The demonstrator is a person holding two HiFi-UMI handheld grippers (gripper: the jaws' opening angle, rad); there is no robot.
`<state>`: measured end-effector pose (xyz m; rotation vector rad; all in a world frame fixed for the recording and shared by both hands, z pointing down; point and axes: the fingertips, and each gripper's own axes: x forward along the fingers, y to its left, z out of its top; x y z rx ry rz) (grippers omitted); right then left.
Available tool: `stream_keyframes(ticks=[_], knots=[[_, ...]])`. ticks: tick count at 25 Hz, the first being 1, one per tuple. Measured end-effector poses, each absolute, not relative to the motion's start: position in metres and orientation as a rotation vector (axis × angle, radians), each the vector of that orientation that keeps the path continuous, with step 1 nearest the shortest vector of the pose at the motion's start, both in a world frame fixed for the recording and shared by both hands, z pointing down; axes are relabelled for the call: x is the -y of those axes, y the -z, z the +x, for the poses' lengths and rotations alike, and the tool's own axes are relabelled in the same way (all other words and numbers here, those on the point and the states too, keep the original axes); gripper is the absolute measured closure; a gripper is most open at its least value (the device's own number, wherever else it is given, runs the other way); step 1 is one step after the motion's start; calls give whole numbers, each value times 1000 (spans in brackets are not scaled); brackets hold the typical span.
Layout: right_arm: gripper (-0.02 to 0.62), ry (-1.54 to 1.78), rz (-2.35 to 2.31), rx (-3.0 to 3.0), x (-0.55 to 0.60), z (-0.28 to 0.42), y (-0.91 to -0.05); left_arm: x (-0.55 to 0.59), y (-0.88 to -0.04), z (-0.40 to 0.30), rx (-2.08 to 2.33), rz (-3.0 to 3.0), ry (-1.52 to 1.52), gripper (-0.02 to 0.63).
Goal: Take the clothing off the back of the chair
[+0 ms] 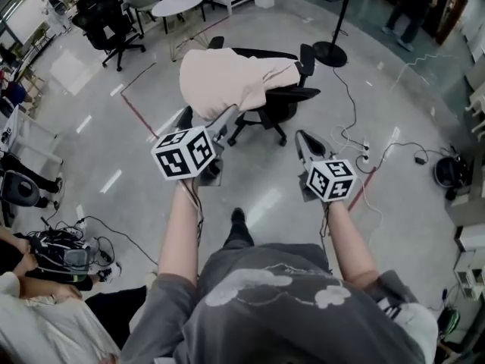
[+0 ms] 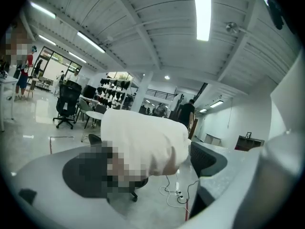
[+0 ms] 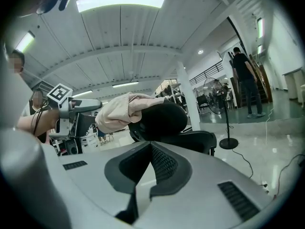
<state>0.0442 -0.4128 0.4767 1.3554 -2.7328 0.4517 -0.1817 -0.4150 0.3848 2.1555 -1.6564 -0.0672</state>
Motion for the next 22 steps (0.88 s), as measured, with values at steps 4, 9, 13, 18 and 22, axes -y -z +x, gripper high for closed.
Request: stream_keyframes(ticks=[4, 9, 13, 18, 22], knots=[[601, -468, 1374, 2715, 433, 40, -483, 438, -397, -176, 1556, 2145, 37, 83], [601, -481, 1405, 2685, 463, 33, -489, 449, -408, -167, 1476, 2215, -154, 94], [601, -491, 1422, 2667, 483, 31, -494, 452, -403, -175, 1537, 2267, -215, 304], [601, -496, 1444, 2648, 499, 32, -497, 450, -405, -176, 1522, 2326, -265, 439], [601, -485, 1466, 2643, 512, 33, -495, 454, -409, -178, 1467, 2345, -229, 479]])
